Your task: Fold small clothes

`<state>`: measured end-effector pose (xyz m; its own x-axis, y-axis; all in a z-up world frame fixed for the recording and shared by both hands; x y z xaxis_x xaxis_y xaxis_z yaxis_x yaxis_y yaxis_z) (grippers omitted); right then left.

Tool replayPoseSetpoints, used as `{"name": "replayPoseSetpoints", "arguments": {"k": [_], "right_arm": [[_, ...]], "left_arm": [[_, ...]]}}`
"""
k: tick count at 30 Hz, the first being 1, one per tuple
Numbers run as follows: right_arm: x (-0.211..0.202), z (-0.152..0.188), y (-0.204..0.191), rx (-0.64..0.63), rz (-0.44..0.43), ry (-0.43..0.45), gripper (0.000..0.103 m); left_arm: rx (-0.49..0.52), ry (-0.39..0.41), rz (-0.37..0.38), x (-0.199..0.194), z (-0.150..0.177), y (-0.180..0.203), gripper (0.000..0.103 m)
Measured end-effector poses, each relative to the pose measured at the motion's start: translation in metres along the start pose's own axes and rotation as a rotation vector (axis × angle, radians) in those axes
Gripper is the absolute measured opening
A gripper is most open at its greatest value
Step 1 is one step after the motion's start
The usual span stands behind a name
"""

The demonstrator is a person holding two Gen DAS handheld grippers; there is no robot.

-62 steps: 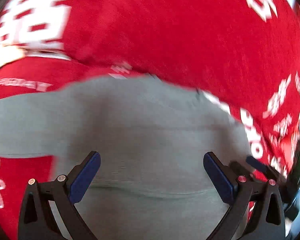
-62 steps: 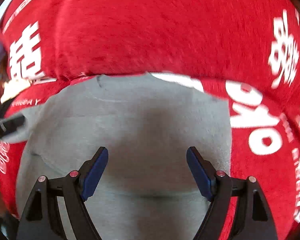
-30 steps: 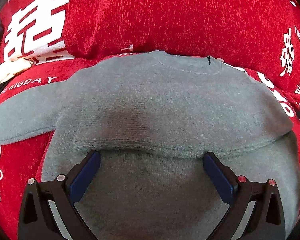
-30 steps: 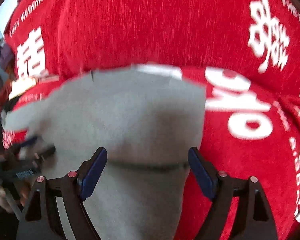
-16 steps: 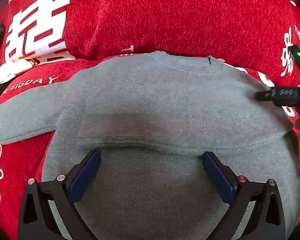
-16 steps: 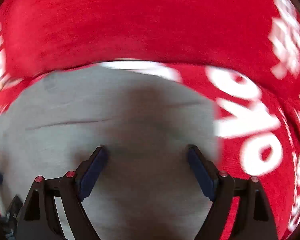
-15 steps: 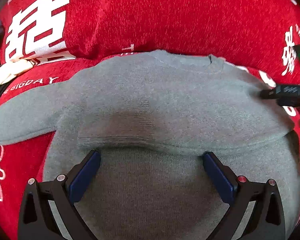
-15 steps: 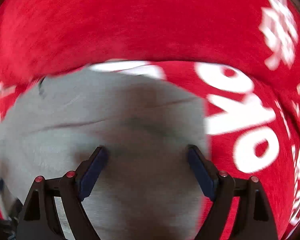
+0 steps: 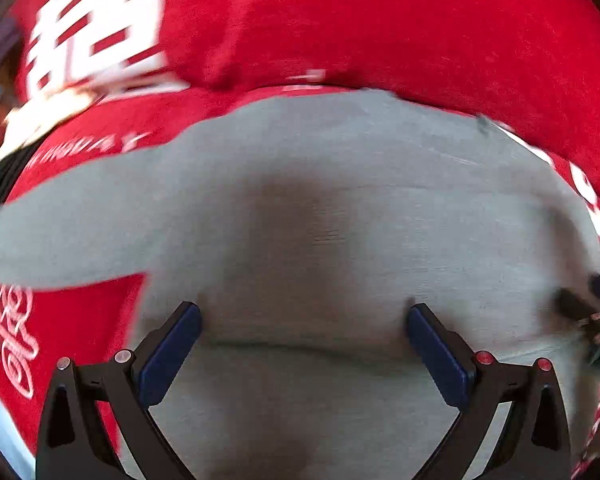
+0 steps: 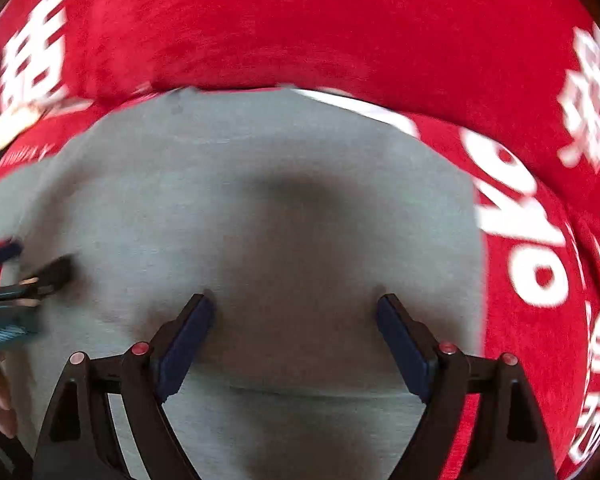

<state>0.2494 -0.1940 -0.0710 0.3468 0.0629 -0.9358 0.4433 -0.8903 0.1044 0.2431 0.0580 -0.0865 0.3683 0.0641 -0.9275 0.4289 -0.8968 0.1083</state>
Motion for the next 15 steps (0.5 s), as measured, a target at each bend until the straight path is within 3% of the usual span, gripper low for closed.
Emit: {"name": "replayPoseSetpoints", "arguments": {"k": [4,7,9,11,15], "right_arm": [[-0.004,0.021,0.048,0.079,0.054,-0.026,0.088],[-0.02,0.032,0.068,0.155,0.1,-0.035,0.088],[-0.041,0.029,0.05,0.125,0.099,0.028,0.088],[-0.062,0.035,0.022,0.061,0.055,0.075,0.088],[-0.076,0.058,-0.072,-0.151,-0.04,0.113,0.088]], "left_arm": [[-0.063,-0.06,0.093,0.0,0.003,-0.028,0.103],[-0.09,-0.042,0.077,-0.017,0.01,-0.035,0.103],[-0.109,-0.001,0.086,-0.034,0.017,-0.038,0.103],[-0.103,0.003,0.143,-0.048,0.032,-0.033,0.103],[-0.023,0.011,0.139,-0.059,0.074,-0.029,0.103]]}}
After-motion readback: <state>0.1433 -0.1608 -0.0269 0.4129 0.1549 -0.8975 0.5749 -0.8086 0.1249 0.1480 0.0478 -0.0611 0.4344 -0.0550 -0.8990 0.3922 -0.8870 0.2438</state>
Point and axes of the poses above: each gripper's, at about its wrist camera, not at the fingertips, and x roughly the way its jaws point, y to its right, z to its underside, the point moved 8 cm from there along x, roughly the way its jaws point, and after that the axes turned 15 degrees about -x, right-handed, at the moved point
